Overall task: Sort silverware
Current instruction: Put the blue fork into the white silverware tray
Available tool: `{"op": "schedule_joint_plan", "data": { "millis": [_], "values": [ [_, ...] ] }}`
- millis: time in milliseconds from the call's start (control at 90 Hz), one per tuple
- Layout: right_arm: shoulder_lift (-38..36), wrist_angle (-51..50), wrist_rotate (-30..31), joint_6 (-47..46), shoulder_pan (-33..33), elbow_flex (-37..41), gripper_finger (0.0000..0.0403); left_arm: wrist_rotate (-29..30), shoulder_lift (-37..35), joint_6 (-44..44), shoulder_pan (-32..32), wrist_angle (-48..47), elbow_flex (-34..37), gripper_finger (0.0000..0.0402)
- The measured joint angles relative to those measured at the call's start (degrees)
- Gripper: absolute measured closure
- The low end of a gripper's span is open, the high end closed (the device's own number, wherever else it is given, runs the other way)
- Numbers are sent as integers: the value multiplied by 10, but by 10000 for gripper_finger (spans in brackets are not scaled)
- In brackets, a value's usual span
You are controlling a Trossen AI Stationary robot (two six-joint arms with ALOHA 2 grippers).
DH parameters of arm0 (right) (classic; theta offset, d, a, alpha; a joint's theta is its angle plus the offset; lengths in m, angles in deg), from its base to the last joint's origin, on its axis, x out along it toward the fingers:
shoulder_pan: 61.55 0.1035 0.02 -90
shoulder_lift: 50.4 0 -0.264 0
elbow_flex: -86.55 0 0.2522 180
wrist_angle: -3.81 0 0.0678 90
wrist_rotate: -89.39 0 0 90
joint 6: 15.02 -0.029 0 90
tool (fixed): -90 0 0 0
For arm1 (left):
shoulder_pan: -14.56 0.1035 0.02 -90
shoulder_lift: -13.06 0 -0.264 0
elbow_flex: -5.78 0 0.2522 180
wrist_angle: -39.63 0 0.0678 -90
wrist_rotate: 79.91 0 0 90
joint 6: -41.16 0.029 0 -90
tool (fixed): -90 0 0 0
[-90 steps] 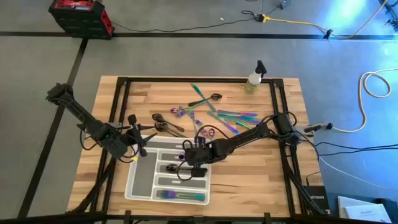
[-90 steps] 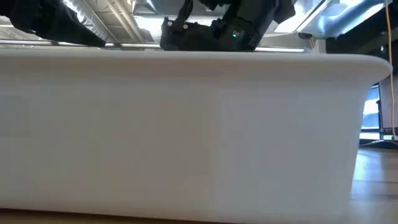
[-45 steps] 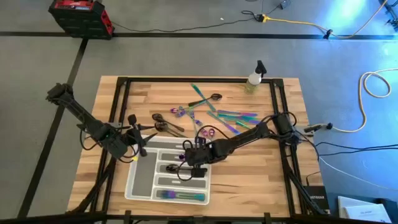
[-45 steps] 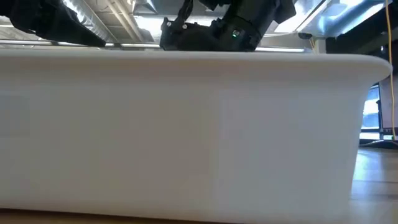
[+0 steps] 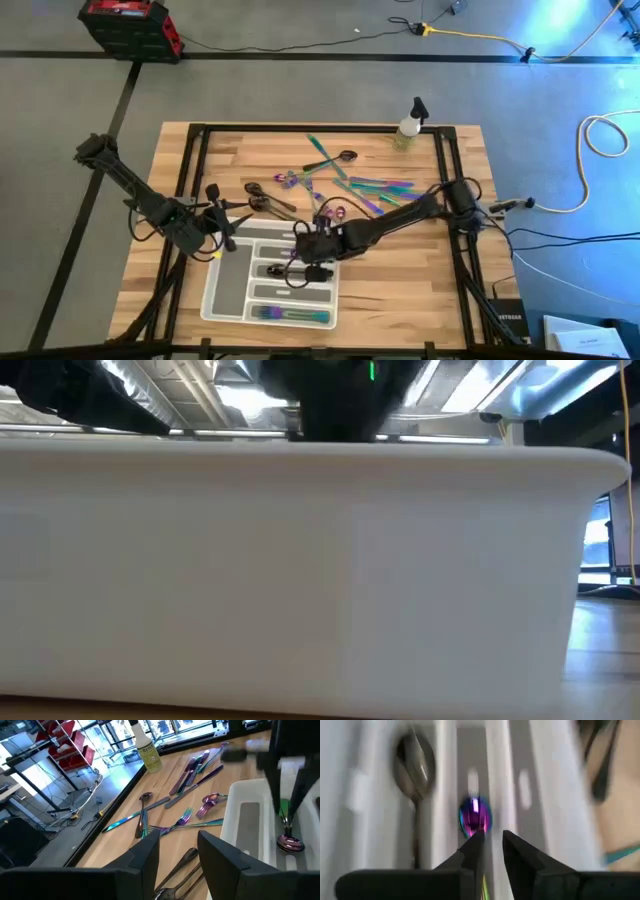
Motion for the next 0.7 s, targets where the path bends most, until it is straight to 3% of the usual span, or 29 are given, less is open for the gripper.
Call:
{"op": "schedule_joint_plan", "data": {
  "millis": [100, 311, 433, 700],
  "values": [
    [-21, -60, 12, 30, 0, -39, 352, 0, 0, 0, 0, 0, 0, 283],
    [-29, -145, 134, 104, -36, -91, 353, 0, 0, -13, 0, 0, 0, 283],
    [-28, -164, 87, 143, -99, -90, 353, 0, 0, -13, 0, 0, 0, 283],
    [-24, -192, 54, 142, -240, -89, 353, 0, 0, -17, 0, -14, 0, 283]
  ]
}}
